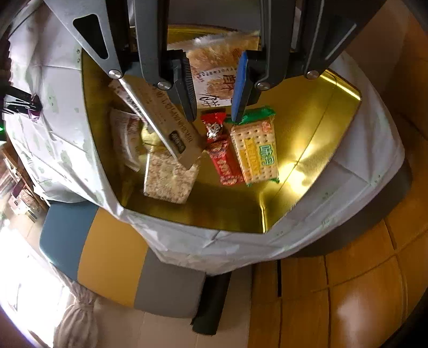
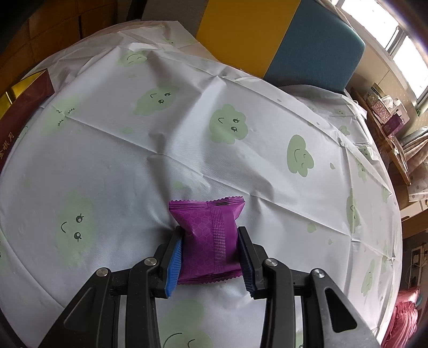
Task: Organize snacks
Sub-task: 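Carry the purple bag into the gold tray and open the right gripper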
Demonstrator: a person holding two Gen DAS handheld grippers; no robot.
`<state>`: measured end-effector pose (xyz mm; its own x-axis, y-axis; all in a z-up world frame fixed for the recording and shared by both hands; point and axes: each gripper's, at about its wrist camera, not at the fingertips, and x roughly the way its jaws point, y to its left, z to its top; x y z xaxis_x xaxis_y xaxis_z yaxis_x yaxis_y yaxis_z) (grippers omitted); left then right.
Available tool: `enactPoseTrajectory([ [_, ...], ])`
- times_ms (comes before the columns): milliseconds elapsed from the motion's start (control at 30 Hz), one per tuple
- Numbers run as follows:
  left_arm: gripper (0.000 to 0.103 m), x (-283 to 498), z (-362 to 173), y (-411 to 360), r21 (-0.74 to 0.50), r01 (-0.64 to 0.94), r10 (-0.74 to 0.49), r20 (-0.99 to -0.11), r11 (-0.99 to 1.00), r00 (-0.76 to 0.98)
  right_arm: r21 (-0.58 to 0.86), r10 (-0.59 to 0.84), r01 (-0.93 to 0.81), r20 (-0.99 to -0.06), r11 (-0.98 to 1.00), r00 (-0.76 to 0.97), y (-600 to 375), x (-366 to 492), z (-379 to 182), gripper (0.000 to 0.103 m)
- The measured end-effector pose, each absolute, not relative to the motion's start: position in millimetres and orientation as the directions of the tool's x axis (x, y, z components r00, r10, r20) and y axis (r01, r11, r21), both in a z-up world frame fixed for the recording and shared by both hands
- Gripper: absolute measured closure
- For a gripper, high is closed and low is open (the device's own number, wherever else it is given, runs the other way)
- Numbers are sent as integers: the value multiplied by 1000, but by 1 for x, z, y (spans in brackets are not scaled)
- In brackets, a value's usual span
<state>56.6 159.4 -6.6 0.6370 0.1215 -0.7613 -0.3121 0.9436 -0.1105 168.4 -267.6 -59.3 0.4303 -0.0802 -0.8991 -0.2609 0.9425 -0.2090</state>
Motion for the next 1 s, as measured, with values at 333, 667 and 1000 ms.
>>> enactPoseTrajectory([
  [333,74,36,15,143,-96,-255,110,-719,962,686,-202,-76,-254,-899,946,432,-268,167,-61,65],
  [667,72,24,22,147,-115,-247,101,-692,962,715,-236,-148,-186,-908,954,393,-263,175,-60,65],
  [1000,70,20,21,154,-136,-260,100,-680,956,726,-172,-123,-104,-923,980,365,-257,164,-52,65],
])
